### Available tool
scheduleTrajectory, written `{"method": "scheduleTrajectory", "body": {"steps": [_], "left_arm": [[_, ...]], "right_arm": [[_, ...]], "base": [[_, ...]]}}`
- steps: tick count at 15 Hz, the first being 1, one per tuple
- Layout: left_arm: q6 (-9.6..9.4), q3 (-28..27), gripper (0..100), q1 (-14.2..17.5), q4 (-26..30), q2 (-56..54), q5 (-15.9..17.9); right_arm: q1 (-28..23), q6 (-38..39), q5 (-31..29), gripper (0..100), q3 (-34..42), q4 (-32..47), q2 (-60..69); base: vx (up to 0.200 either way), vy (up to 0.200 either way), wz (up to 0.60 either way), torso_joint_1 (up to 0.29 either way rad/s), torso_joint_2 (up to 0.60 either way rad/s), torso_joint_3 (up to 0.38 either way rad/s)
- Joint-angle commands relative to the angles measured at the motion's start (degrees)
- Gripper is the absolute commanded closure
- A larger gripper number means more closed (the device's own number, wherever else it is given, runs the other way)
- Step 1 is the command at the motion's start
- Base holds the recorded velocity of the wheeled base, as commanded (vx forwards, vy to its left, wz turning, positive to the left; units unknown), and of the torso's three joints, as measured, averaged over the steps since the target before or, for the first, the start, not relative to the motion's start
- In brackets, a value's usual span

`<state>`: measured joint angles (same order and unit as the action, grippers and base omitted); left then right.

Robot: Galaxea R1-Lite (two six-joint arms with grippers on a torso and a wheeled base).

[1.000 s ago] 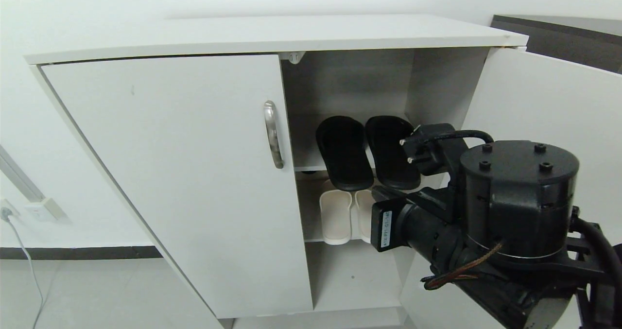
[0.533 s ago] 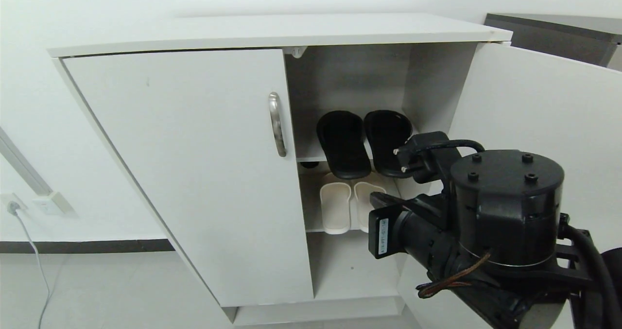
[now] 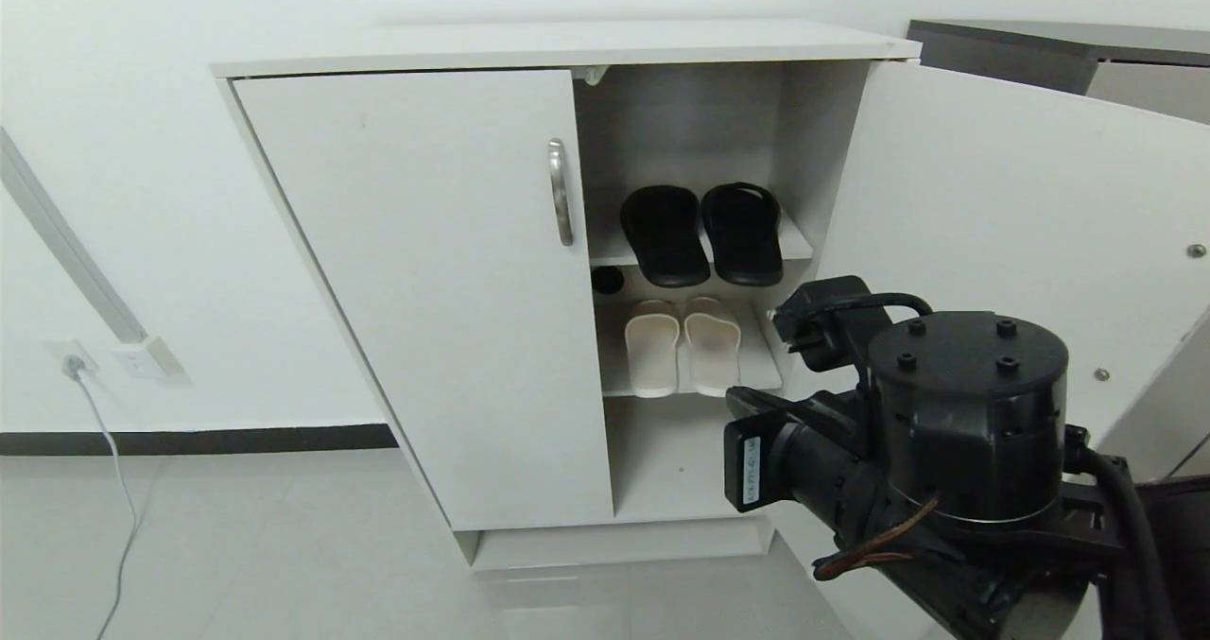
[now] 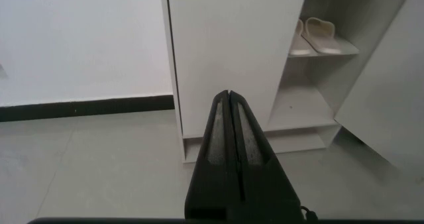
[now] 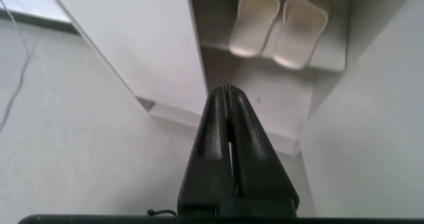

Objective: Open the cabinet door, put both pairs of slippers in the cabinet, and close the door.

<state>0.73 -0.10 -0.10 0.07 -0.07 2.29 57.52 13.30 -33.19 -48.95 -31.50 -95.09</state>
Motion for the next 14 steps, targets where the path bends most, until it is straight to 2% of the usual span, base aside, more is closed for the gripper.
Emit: {"method": "scheduleTrajectory", "body": {"steps": [1, 4, 14], "left_arm": [[0.06, 0.01, 100, 0.01, 0.01, 0.07, -0.01], [0.06, 0.01, 100, 0.01, 0.01, 0.07, -0.01], [0.15, 0.01, 100, 0.01, 0.01, 0.07, -0.09]], "right_arm": [[-0.65, -0.03, 0.68, 100, 0.61, -0.05, -0.36], [-1.09, 0.06, 1.64, 100, 0.87, -0.23, -1.15], [-1.35, 0.15, 1.73, 100, 1.04, -1.90, -2.74]], "base": [[-0.200, 0.000, 0.00, 0.012, 0.00, -0.002], [-0.200, 0.000, 0.00, 0.001, 0.01, 0.007], [0.000, 0.000, 0.00, 0.000, 0.00, 0.000]]}}
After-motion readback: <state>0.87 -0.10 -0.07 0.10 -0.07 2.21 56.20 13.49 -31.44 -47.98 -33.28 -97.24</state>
